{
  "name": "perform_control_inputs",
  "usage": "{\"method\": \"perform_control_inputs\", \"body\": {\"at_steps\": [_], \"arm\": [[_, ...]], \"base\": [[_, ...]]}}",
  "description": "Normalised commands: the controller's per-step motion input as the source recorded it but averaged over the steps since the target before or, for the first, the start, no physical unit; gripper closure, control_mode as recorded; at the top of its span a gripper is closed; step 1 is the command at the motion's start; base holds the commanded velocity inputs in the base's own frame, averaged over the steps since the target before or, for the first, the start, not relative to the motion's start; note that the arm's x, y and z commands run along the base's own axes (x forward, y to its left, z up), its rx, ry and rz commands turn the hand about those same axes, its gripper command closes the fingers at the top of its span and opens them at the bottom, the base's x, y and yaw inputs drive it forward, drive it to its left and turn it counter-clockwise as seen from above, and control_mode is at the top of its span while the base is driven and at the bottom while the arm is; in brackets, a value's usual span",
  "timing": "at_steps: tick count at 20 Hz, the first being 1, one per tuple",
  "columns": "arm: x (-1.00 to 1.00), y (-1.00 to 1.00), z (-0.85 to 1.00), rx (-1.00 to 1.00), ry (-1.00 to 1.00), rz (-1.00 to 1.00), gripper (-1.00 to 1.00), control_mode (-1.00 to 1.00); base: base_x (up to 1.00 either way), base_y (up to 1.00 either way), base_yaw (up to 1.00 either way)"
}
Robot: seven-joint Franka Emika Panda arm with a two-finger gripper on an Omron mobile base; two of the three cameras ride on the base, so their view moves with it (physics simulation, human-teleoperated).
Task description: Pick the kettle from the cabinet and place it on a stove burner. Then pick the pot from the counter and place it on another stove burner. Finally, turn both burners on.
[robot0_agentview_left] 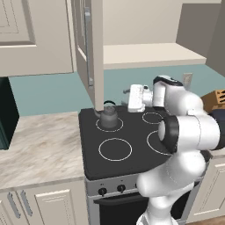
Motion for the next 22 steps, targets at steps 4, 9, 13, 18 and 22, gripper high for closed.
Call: {"method": "perform_control_inputs", "body": {"at_steps": [4, 9, 13, 18, 22], "arm": [[-0.35, 0.0, 0.14, -0.08, -0.06, 0.0, -1.0, -1.0], [-0.34, 0.0, 0.14, -0.07, -0.07, 0.0, -1.0, -1.0], [-0.28, 0.0, 0.12, -0.07, -0.09, 0.0, -1.0, -1.0], [-0.17, 0.0, 0.05, -0.05, -0.18, 0.0, -1.0, -1.0], [-0.19, -0.01, 0.0, -0.03, -0.25, 0.0, -1.0, -1.0]], "base": [[0.0, 0.0, 0.0], [0.0, 0.0, 0.0], [0.0, 0.0, 0.0], [0.0, 0.0, 0.0], [0.0, 0.0, 0.0]]}}
